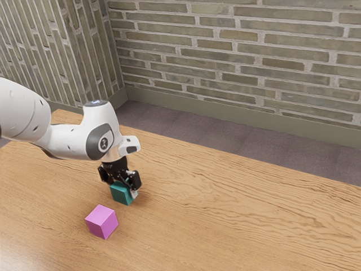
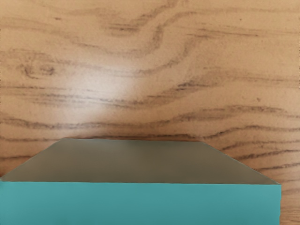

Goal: Pick up the blue block with one arm, and put the blue block on the pink block with one arm

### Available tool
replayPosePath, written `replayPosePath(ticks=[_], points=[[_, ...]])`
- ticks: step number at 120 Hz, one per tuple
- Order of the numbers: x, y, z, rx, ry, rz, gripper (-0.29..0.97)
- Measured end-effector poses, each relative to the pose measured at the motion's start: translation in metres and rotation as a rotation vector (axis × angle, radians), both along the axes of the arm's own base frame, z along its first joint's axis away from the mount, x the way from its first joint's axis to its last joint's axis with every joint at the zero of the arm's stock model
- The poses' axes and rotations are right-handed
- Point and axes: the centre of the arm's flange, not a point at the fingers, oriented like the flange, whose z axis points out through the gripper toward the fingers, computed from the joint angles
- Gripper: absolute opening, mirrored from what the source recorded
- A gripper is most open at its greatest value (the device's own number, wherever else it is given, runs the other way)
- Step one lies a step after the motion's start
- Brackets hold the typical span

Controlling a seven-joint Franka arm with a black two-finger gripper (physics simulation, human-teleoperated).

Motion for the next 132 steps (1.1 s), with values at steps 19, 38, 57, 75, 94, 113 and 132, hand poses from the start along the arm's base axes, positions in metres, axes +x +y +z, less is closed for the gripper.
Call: replayPosePath(ticks=[19, 38, 57, 75, 94, 113, 132], points=[[0.003, 0.000, 0.012, 0.010, -0.028, -0.009, 0.32], [-0.010, -0.007, 0.072, -0.011, -0.107, -0.016, 0.39], [-0.064, -0.026, 0.123, -0.056, -0.149, -0.049, 0.39], [-0.125, -0.022, 0.129, -0.091, -0.116, -0.032, 0.40], [-0.138, -0.018, 0.101, -0.093, -0.027, -0.017, 0.39], [-0.138, -0.013, 0.085, -0.070, 0.014, -0.015, 0.39], [-0.135, -0.012, 0.077, -0.057, 0.021, -0.014, 0.39]])
